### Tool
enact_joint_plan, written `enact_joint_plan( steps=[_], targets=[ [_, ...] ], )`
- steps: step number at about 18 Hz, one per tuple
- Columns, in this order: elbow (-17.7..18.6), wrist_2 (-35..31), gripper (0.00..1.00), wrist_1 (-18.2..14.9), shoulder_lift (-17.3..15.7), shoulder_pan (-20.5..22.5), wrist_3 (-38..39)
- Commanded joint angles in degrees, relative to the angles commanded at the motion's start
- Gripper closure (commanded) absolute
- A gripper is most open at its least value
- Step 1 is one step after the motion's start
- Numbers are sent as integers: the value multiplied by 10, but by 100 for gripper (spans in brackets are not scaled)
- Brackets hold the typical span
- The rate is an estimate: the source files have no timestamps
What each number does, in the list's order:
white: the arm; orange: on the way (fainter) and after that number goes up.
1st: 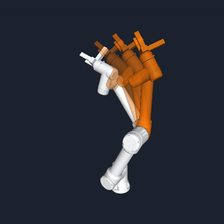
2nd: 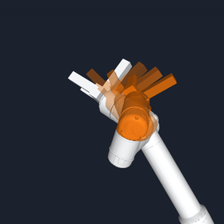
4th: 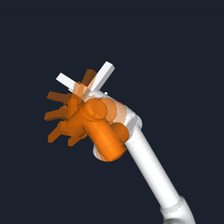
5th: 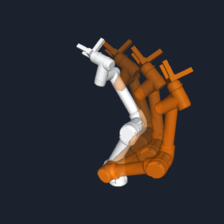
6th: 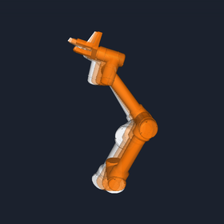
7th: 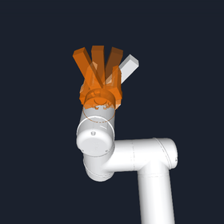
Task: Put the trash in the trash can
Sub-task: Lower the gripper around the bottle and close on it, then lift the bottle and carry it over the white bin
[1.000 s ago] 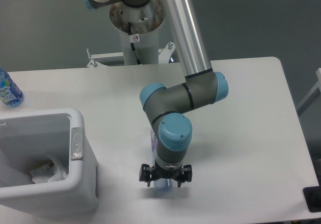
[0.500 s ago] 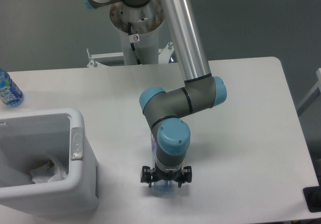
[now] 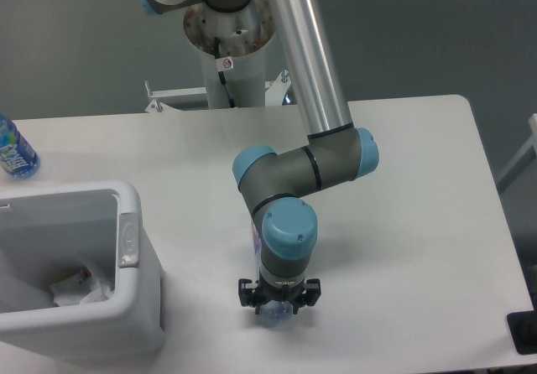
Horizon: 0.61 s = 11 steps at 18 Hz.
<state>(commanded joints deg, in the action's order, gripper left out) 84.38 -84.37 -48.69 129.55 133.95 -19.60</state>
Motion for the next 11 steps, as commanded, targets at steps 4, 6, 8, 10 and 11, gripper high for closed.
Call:
enact_joint_plan(
  steps=[4,6,8,10,11],
  targets=[
    [1,0,33,-1,-1,0,-1],
    [1,0,34,-1,-2,0,-1],
    [1,0,34,-1,-2,0,-2],
    [0,0,37,-1,-3,0,-2],
    [0,0,37,-1,-3,0,-3]
  ],
)
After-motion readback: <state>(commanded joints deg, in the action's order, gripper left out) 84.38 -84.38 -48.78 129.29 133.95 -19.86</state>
